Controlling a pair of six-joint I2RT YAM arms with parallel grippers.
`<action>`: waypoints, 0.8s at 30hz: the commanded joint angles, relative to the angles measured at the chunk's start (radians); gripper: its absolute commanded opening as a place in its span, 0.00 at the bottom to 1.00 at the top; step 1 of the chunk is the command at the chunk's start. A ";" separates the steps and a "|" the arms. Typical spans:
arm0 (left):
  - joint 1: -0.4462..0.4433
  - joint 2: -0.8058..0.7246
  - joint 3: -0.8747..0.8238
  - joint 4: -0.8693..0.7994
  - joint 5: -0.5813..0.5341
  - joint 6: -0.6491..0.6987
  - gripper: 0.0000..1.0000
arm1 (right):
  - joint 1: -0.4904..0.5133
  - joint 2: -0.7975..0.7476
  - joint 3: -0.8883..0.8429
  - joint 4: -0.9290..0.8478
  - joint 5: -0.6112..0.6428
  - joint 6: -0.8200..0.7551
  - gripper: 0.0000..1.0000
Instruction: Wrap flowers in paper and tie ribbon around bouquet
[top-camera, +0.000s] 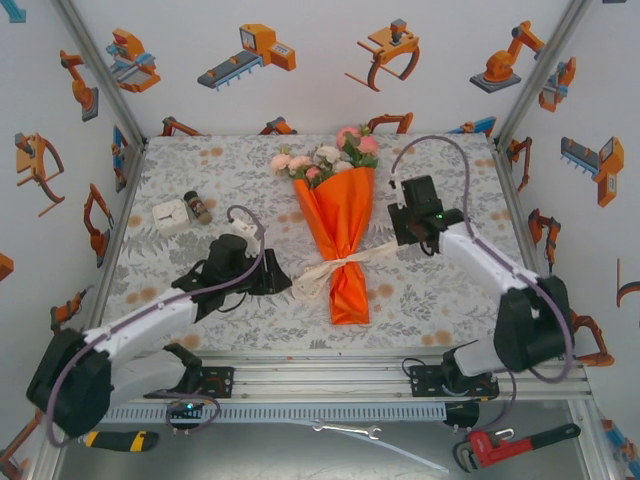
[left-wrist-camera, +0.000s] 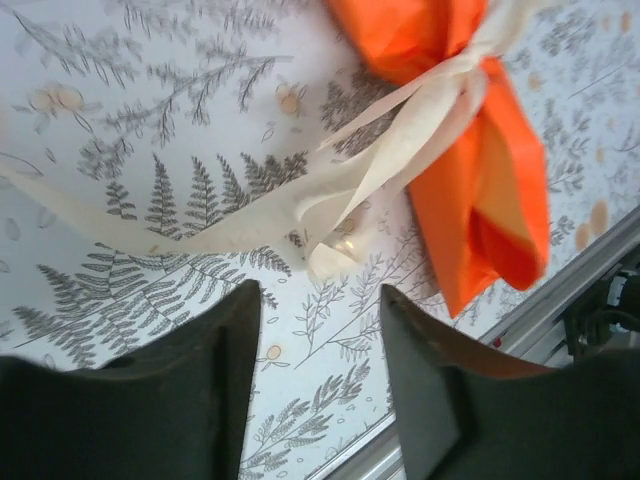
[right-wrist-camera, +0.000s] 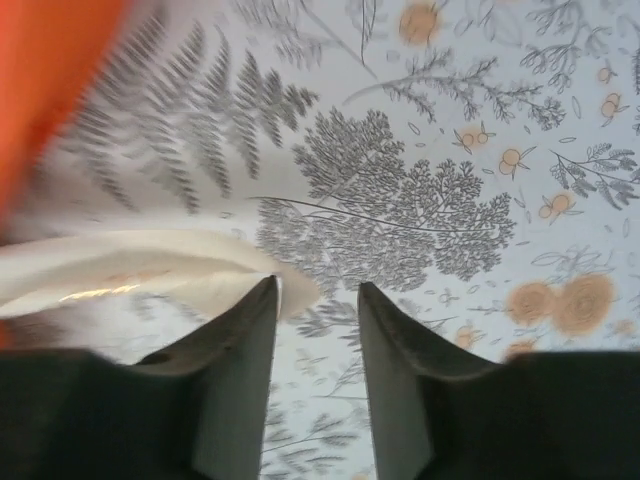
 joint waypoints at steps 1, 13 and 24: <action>-0.001 -0.137 0.057 -0.141 -0.174 0.071 0.59 | -0.047 -0.076 -0.008 0.048 -0.085 0.100 0.45; 0.118 -0.477 -0.156 -0.108 -0.987 0.322 0.97 | -0.357 -0.143 -0.352 0.437 0.174 0.203 0.91; 0.551 -0.139 -0.346 0.518 -0.478 0.439 0.97 | -0.365 0.136 -0.552 1.088 0.101 0.047 0.91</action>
